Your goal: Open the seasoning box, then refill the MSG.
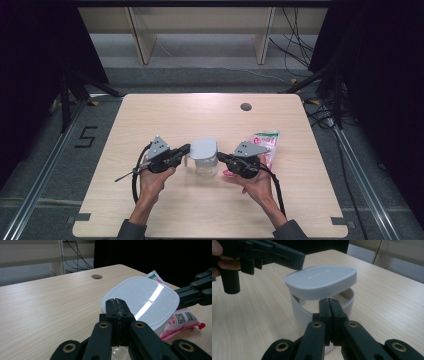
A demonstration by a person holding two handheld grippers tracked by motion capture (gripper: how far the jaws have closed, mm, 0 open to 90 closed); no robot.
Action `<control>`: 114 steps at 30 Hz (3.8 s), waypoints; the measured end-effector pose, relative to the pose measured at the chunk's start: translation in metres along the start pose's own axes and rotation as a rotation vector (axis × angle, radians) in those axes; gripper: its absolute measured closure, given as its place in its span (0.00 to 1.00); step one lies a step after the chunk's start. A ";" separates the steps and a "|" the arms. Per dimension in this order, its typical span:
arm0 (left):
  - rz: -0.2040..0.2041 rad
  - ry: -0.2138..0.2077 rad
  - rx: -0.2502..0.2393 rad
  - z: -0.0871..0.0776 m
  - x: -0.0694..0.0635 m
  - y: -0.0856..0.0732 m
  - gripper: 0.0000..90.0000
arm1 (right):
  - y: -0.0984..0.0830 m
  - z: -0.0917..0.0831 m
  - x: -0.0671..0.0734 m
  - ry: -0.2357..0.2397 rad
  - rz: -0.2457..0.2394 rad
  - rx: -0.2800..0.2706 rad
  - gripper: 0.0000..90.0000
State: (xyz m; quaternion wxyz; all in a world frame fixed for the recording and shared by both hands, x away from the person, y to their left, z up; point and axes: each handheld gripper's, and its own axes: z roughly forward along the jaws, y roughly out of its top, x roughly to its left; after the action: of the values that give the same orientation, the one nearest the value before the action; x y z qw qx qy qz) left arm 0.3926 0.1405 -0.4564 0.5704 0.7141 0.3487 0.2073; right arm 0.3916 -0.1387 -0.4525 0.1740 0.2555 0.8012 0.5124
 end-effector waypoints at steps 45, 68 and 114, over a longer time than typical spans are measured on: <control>-0.060 0.014 0.080 -0.062 -0.009 -0.058 0.39 | 0.045 0.020 0.031 0.091 -0.026 -0.020 0.95; -0.098 -0.016 0.084 -0.060 -0.021 -0.066 0.31 | -0.003 -0.058 -0.037 -0.161 0.103 -0.028 0.52; -0.060 -0.037 0.123 -0.057 -0.040 -0.062 0.29 | -0.070 -0.083 -0.098 -0.300 0.332 0.080 0.33</control>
State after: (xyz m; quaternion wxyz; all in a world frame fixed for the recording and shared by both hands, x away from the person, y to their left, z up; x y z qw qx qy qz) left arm 0.3098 0.1560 -0.4965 0.5376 0.7409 0.3715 0.1550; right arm 0.4100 -0.2813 -0.4806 0.1941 0.4637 0.7332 0.4580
